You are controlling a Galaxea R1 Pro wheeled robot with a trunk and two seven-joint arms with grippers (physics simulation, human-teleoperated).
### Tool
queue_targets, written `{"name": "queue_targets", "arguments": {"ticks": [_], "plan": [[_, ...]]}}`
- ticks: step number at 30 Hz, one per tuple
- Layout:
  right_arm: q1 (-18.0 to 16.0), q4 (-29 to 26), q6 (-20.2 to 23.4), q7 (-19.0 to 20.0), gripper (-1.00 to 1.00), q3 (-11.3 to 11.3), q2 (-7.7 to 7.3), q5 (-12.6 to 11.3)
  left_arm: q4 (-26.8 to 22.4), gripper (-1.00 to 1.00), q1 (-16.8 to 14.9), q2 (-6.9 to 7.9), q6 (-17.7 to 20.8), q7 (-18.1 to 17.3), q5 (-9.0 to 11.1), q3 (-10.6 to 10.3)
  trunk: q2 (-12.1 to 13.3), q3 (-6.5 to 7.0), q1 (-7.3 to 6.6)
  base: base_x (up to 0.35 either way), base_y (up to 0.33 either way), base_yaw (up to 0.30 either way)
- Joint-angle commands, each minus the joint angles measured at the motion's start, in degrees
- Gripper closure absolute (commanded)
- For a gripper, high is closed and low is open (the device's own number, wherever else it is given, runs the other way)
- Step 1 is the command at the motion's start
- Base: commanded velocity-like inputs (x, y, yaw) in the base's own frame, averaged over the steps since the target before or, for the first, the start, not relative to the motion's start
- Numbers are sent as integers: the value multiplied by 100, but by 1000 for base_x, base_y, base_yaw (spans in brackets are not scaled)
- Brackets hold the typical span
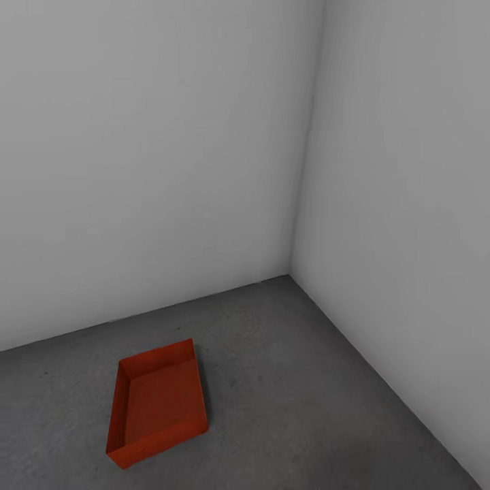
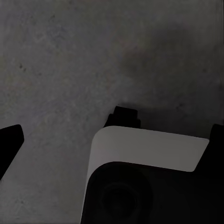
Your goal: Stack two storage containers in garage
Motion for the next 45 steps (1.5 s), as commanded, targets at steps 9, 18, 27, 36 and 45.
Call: {"name": "queue_targets", "arguments": {"ticks": [9, 18, 27, 36, 45], "plan": [[-2, 22, -17, -2, -100, 53, 6, -62, 3, -100, -2, -1, -26, 4, 25, 40, -3, -4, 0, 0, 0, -291], [72, 19, -11, 4, -100, 54, 6, -63, 3, -100, -2, -1, -26, 4, 25, 42, -3, -4, 0, 0, 0, -294], [77, 18, -10, 6, -100, 48, 6, -70, 3, -100, -2, -1, -26, 4, 25, 39, -3, -4, 0, 0, 0, -298], [76, 19, -10, 6, -100, 48, 6, -72, 3, -100, -2, -1, -26, 4, 25, 38, -3, -4, 0, 0, 0, -300], [78, 18, -10, 6, -100, 47, 6, -72, 3, -100, -2, -1, -26, 4, 25, 40, -3, -4, 0, 0, 0, -300]]}}
